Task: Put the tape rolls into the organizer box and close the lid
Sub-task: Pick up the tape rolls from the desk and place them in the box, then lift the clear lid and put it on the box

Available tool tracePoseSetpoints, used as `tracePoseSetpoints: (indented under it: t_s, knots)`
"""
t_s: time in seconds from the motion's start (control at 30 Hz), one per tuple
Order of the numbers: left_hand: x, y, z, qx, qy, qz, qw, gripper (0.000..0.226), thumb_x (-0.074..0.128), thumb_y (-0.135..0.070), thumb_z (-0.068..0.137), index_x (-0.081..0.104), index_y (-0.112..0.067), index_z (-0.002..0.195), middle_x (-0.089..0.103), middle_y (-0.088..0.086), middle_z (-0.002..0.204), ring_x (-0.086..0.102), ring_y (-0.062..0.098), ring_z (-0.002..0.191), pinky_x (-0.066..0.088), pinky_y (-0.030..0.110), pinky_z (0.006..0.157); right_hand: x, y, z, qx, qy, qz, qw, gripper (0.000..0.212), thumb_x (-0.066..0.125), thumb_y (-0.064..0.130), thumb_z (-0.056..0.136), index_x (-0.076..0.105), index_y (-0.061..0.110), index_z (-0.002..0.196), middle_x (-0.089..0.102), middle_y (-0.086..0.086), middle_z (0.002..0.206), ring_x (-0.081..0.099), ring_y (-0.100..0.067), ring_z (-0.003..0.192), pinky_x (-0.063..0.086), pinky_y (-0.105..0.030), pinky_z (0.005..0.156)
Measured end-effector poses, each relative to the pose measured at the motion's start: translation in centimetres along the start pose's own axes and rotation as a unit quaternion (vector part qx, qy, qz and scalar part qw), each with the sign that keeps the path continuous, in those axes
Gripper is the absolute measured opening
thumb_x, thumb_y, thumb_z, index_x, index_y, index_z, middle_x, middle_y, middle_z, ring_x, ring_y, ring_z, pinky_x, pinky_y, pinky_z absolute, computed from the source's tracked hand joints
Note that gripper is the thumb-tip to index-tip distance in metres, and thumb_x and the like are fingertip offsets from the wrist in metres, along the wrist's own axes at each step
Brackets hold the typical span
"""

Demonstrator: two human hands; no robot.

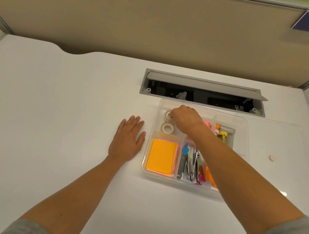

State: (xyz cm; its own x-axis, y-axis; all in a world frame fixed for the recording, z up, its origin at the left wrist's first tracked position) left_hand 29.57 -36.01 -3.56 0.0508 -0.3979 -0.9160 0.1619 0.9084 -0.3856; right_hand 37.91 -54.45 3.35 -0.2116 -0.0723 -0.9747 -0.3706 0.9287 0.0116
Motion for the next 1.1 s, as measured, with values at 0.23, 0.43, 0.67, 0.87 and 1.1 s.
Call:
tracePoseSetpoints:
  t_s: [0.23,0.43,0.67,0.87,1.1]
  knots:
    - [-0.4,0.1,-0.2,0.004,0.013,-0.047,0.999,0.043,0.035,-0.031,0.101,0.048,-0.014,0.138,0.04,0.004,0.151,0.026,0.017,0.144,0.009,0.034,0.121,-3.6,-1.0,-4.7,0.048,-0.123,0.132,0.982,0.038,0.066,0.004,0.082,0.064,0.017,0.118,0.064,-0.012,0.119,0.06,-0.031,0.105,0.046,-0.042,0.091]
    - [-2.1,-0.4,-1.3,-0.12,0.047,-0.312,0.941,0.039,0.038,-0.046,0.098,0.059,-0.029,0.127,0.048,-0.011,0.14,0.025,-0.006,0.134,0.007,0.027,0.117,-3.4,-5.5,-15.6,0.209,-0.268,0.295,0.893,0.028,0.06,0.016,0.091,0.066,0.019,0.119,0.067,-0.004,0.122,0.061,-0.023,0.108,0.045,-0.036,0.095]
    - [-3.2,-4.2,-4.3,-0.137,0.087,-0.401,0.902,0.045,0.048,-0.048,0.094,0.056,-0.022,0.13,0.06,-0.003,0.13,0.053,0.015,0.122,0.039,0.036,0.107,2.1,-8.9,-27.2,0.401,-0.372,0.398,0.736,0.013,0.061,0.016,0.088,0.07,0.017,0.098,0.07,0.003,0.089,0.064,-0.013,0.081,0.045,-0.02,0.072]
    - [-3.3,-5.5,-6.0,-0.169,0.095,-0.396,0.897,0.043,0.057,-0.03,0.093,0.051,-0.018,0.134,0.06,0.006,0.127,0.056,0.017,0.111,0.041,0.028,0.094,7.9,-11.0,-32.9,0.558,-0.324,0.493,0.583,0.014,0.058,0.015,0.079,0.07,0.017,0.086,0.071,-0.002,0.071,0.069,-0.021,0.057,0.054,-0.031,0.067]
    - [-4.4,-5.9,-6.8,-0.196,0.085,-0.381,0.9,0.039,0.059,-0.029,0.093,0.054,-0.019,0.131,0.061,0.009,0.127,0.057,0.025,0.116,0.048,0.042,0.098,9.8,-12.4,-33.3,0.602,-0.281,0.522,0.534,0.018,0.064,0.024,0.078,0.062,0.01,0.066,0.068,-0.005,0.052,0.068,-0.021,0.045,0.055,-0.035,0.076]
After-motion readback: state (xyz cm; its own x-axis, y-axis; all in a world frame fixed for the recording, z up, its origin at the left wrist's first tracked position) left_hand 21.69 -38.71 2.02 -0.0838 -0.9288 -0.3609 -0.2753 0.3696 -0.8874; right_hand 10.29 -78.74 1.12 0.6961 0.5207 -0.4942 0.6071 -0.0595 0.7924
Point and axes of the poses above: each hand's wrist, its own z-axis towards the middle knuckle, its own x-axis out of the palm, y = z × x, the point moved 5 cm from there along z, towards the middle knuckle
